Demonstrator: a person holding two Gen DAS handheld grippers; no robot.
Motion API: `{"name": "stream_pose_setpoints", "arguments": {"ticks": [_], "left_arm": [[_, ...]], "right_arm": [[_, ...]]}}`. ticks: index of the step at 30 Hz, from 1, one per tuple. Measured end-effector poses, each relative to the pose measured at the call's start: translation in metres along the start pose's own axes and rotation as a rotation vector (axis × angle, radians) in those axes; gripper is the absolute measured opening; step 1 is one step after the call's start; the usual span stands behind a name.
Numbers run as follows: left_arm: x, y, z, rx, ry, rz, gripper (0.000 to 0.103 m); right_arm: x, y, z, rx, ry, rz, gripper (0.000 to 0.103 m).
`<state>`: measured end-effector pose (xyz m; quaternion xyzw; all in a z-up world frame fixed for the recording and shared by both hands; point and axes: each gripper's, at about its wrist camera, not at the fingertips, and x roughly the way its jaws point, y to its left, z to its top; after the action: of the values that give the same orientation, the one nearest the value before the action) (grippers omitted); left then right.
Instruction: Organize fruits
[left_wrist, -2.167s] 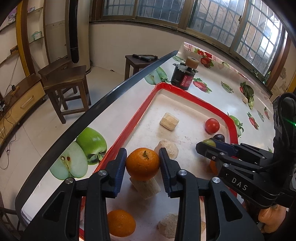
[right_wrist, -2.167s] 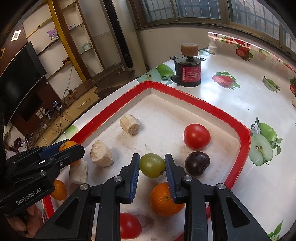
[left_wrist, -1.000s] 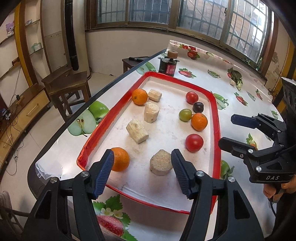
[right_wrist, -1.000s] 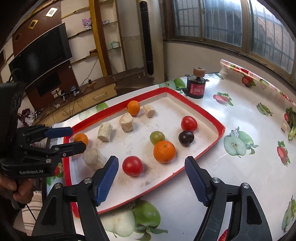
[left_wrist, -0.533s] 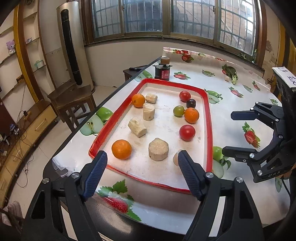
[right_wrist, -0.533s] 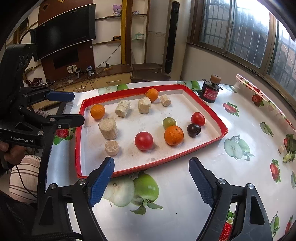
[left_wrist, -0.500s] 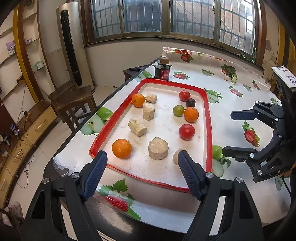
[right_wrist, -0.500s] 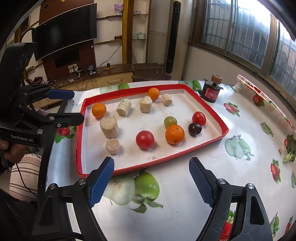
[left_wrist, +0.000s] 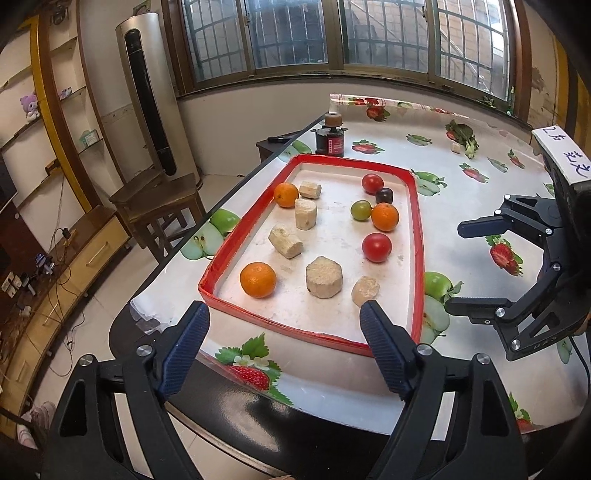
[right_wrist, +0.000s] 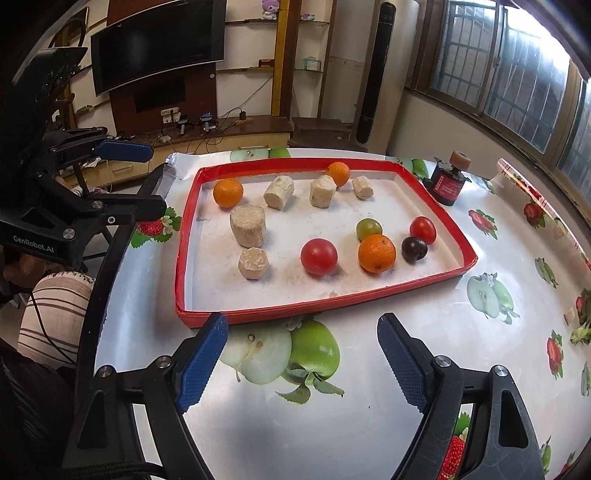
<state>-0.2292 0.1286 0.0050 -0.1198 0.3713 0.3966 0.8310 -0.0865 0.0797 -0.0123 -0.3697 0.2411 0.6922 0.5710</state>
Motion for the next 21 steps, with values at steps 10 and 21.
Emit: {"name": "stream_pose_setpoints", "arguments": {"ticks": [10, 21], "left_arm": [[-0.009, 0.007, -0.003, -0.030, -0.003, -0.001, 0.084], [-0.011, 0.015, -0.004, -0.062, -0.010, -0.011, 0.084]], "right_arm": [[0.000, 0.010, 0.002, -0.059, 0.003, -0.007, 0.085], [-0.001, 0.012, 0.004, -0.071, -0.003, -0.014, 0.085]]}}
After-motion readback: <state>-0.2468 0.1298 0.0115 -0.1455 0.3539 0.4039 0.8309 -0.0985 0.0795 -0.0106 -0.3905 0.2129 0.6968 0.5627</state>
